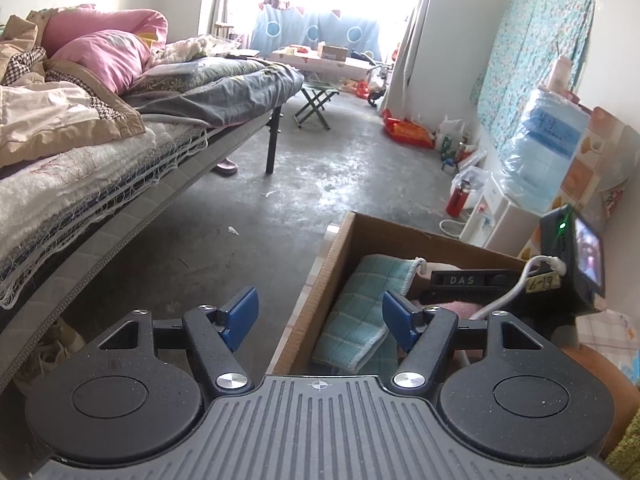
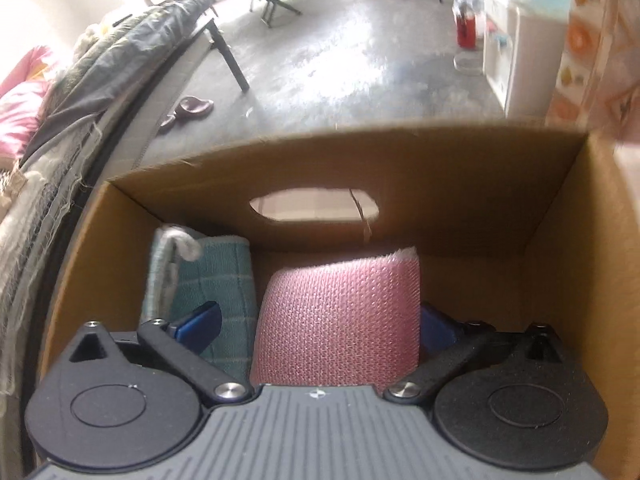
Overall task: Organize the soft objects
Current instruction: 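Open the left tool releasing the towel while the right tool releases the sponge into the box, then grasp the red toothpaste tube with the left tool while the right tool grasps the pink plush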
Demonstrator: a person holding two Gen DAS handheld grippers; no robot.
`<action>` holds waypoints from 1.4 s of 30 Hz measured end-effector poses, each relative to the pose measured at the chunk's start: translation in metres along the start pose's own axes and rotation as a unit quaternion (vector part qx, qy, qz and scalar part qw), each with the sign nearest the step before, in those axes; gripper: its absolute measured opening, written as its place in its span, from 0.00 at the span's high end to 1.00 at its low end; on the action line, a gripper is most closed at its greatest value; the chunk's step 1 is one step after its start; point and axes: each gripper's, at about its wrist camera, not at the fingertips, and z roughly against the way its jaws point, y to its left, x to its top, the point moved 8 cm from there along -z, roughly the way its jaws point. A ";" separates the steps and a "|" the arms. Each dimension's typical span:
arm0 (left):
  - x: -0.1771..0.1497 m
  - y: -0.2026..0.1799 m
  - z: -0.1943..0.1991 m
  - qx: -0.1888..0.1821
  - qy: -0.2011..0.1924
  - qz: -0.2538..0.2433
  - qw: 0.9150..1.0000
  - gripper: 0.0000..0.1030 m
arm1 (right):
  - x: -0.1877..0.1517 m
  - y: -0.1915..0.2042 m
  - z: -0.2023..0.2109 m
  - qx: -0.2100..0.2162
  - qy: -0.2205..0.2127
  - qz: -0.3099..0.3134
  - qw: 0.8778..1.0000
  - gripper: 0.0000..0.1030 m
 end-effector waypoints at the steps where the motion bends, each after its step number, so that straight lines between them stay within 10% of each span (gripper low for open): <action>1: 0.002 -0.001 0.000 0.000 -0.001 0.000 1.000 0.31 | 0.003 0.004 0.007 -0.002 -0.015 0.016 1.000 0.00; 13: 0.004 -0.025 0.049 -0.019 -0.023 -0.015 0.999 0.21 | 0.017 0.001 0.153 0.117 -0.182 0.051 0.975 0.00; 24: -0.032 -0.100 0.133 -0.116 -0.051 -0.082 0.989 0.00 | -0.063 -0.115 0.338 0.167 -0.301 0.001 0.939 0.00; 33: -0.093 -0.191 0.172 -0.266 -0.027 -0.153 0.951 0.00 | -0.164 -0.223 0.427 0.109 -0.354 -0.059 0.927 0.00; 42: -0.174 -0.287 0.167 -0.378 0.041 -0.196 0.904 0.00 | -0.253 -0.301 0.398 0.077 -0.333 -0.154 0.927 0.02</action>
